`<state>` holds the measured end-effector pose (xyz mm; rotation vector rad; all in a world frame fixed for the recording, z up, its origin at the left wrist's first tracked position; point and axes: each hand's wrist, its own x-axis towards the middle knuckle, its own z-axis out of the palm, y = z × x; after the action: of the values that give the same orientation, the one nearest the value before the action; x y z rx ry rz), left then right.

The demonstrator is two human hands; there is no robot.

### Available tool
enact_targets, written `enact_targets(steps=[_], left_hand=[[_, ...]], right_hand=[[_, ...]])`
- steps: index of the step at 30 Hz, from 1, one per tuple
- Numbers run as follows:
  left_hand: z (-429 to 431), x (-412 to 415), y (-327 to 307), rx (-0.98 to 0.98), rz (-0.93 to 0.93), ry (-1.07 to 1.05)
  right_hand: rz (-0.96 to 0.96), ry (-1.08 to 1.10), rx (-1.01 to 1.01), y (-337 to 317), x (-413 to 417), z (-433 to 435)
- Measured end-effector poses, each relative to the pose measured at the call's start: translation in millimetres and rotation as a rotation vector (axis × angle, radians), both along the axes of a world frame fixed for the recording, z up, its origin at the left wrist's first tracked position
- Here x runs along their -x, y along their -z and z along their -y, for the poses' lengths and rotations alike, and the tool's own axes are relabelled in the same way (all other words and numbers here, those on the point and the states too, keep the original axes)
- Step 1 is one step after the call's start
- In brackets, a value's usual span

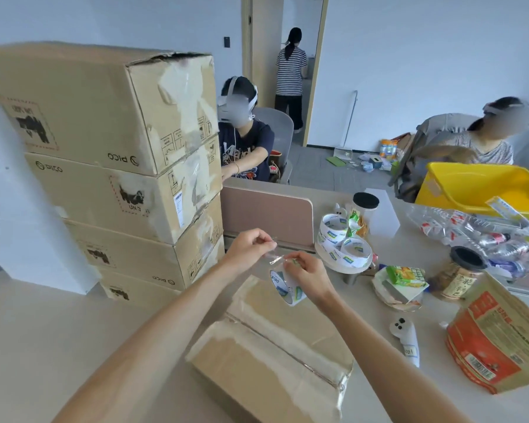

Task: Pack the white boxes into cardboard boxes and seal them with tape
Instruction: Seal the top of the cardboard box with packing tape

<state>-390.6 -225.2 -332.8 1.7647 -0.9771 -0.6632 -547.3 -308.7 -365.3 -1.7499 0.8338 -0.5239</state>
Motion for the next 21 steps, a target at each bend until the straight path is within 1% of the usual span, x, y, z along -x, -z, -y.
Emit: enact_targets(steps=[4, 7, 9, 12, 14, 17, 21], left_hand=[[38.6, -39.9, -8.4, 0.007, 0.081, 0.05], [76.9, -65.1, -12.6, 0.008, 0.181, 0.11], [104.6, -80.3, -14.5, 0.017, 0.226, 0.134], [144.4, -97.6, -13.5, 0.011, 0.276, 0.161], [167.1, -104.2, -9.8, -0.006, 0.317, 0.194], [192.5, -111.9, -2.9, -0.024, 0.374, 0.207], [211.6, -114.0, -1.0, -0.015, 0.439, 0.218]], right_hand=[[0.027, 0.106, 0.069, -4.6, -35.8, 17.5], [0.05, 0.172, 0.092, -8.8, -57.9, 38.2], [0.062, 0.199, 0.113, -9.1, -70.4, 54.1], [0.066, 0.178, 0.144, -6.7, -82.6, 72.3], [0.118, 0.197, 0.126, -4.8, -87.3, 81.5], [0.217, 0.325, 0.016, 2.2, -87.1, 96.3], [0.158, 0.453, 0.054, 16.8, -85.1, 107.5]])
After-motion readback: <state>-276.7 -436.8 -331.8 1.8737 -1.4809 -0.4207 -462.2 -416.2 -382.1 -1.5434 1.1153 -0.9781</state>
